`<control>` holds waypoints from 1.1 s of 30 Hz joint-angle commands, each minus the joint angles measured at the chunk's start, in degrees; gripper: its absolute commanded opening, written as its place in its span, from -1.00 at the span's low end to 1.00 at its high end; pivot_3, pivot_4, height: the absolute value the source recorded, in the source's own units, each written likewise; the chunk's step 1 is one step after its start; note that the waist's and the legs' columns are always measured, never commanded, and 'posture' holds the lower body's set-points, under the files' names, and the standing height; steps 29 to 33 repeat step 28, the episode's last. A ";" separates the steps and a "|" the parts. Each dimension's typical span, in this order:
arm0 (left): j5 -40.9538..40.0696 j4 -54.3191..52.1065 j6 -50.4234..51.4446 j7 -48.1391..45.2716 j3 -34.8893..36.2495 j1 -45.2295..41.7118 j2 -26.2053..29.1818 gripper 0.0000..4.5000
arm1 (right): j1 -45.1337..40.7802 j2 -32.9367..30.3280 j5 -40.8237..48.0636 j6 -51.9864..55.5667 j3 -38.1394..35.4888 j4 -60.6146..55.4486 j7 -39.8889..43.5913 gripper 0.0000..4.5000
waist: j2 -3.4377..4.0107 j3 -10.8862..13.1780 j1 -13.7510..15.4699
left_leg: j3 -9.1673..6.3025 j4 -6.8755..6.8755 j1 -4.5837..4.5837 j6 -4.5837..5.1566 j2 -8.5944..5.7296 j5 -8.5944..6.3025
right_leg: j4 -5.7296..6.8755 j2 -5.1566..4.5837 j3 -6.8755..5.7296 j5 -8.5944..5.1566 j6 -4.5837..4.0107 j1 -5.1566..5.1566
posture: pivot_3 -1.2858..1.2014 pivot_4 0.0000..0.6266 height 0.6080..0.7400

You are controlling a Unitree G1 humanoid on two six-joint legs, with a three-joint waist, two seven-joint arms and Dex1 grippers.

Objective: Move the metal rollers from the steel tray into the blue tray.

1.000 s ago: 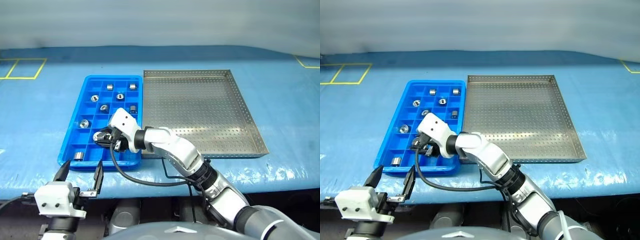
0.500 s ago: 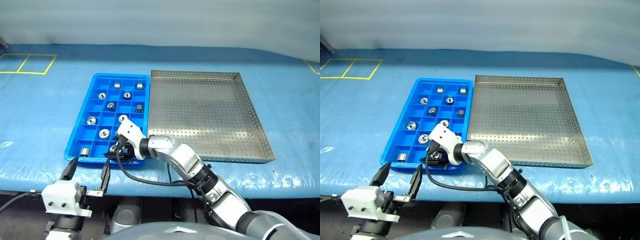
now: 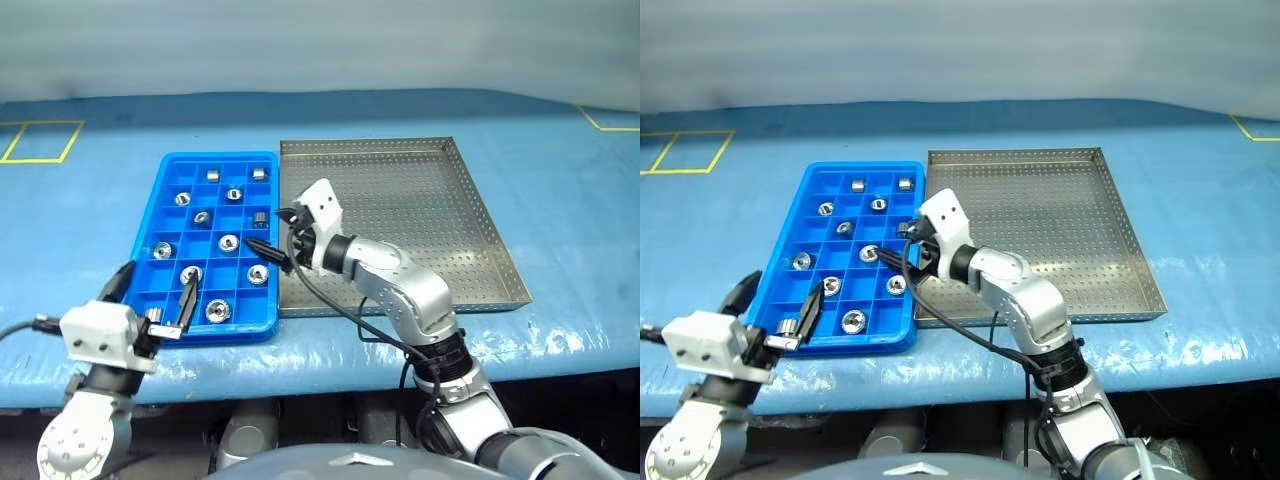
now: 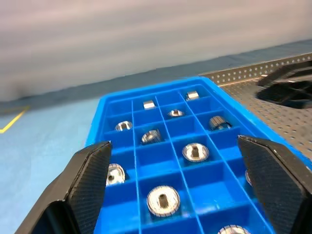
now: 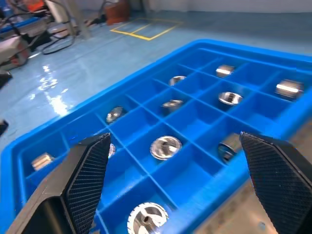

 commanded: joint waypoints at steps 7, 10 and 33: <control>1.80 6.31 7.59 1.45 -0.33 -13.77 2.80 1.00 | 6.23 -4.64 -4.19 -3.68 -2.55 -8.94 -5.33 0.99 | 0.02 -0.04 -4.92 | 0.09 0.01 0.14 -0.01 -0.01 0.01 | 0.04 0.00 0.13 0.18 0.27 0.09 | -0.01 -0.52 1.00; 1.86 7.40 8.58 0.42 -1.89 -14.98 2.87 1.00 | 8.63 -6.23 -4.71 -4.94 -2.46 -10.62 -5.36 0.99 | 0.01 -0.04 -6.00 | 0.14 0.01 0.15 0.00 -0.01 0.00 | 0.02 0.00 0.19 0.18 0.27 0.10 | -0.02 -0.52 1.00; 3.69 9.14 9.59 -0.30 -6.52 -15.96 1.46 1.00 | 13.71 -7.59 -6.49 -6.16 -2.91 -11.41 -8.18 0.99 | -0.01 -0.04 -7.28 | 0.24 0.20 0.34 0.02 -0.02 0.00 | 0.08 0.02 0.36 0.16 0.24 0.29 | -0.01 -0.52 1.00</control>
